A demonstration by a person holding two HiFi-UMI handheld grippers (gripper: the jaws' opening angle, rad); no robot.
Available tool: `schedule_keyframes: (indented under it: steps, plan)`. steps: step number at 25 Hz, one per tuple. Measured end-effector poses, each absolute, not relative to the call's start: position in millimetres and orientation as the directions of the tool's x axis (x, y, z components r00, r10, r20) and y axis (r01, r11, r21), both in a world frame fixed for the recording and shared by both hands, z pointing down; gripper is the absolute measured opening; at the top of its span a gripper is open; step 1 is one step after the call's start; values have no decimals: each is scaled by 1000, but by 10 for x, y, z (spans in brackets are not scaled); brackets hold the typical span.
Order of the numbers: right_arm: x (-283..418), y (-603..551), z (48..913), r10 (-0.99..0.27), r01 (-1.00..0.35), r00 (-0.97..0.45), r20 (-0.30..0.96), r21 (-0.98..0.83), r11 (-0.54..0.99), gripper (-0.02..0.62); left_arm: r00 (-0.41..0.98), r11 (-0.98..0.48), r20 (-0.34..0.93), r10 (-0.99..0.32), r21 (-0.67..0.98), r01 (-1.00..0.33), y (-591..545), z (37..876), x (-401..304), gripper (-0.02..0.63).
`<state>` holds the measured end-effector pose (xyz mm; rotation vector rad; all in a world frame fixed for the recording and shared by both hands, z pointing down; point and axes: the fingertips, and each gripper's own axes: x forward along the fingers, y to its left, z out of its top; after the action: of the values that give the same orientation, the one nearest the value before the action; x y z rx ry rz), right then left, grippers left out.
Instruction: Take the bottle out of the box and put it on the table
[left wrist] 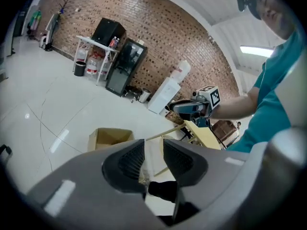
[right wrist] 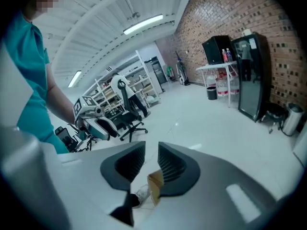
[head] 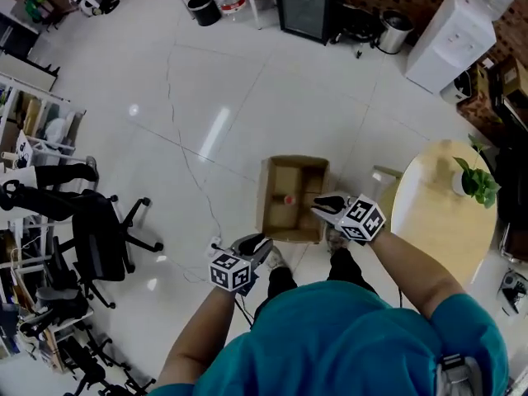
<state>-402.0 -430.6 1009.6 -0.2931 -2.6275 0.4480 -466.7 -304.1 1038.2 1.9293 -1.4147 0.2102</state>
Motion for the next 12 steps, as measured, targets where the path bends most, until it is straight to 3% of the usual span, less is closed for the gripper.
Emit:
schedule_keyframes:
  steps: [7,12]
  plan:
    - [-4469,-5069,12860,248,-16,-788,563,-421,907,115,384,-64,670,-635,450,-891,-4026,12598,-5245,119]
    - [-4901,-5176,13919,238,-74,-755,611,-440,895,141,396,-21,696,-599,480,-877,-4345,13737,-5635,126]
